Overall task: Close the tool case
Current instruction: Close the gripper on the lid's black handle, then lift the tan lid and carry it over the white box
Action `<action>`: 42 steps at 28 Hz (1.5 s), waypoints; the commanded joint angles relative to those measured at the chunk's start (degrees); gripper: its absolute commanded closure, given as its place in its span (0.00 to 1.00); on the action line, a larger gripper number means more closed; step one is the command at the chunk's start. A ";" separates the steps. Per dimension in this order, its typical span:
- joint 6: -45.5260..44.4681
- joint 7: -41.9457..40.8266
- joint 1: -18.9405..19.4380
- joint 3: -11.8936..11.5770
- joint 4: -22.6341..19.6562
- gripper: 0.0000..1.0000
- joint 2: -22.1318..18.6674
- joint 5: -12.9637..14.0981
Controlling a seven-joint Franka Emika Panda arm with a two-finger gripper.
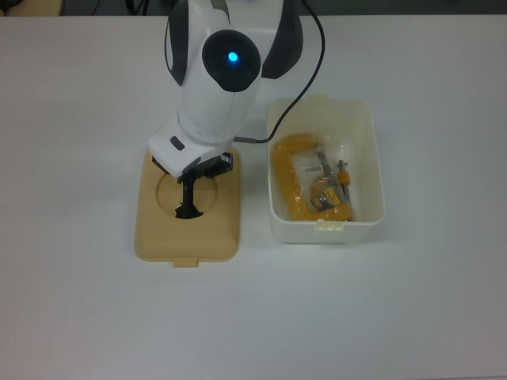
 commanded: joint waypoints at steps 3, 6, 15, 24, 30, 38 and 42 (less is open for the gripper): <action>1.15 1.53 -1.29 1.17 -0.73 1.00 -0.93 -1.02; 1.15 1.53 -1.47 1.17 -0.64 1.00 -1.02 -0.84; -0.43 0.21 -3.57 3.19 2.52 1.00 -2.42 1.00; -12.20 -5.94 -7.71 6.53 8.05 1.00 -7.95 9.87; -17.92 -7.97 -7.62 6.44 9.56 1.00 -11.47 14.71; -18.01 -8.05 -7.18 6.53 9.56 1.00 -13.67 18.40; -18.01 -7.97 -6.22 6.53 9.55 1.00 -13.67 19.99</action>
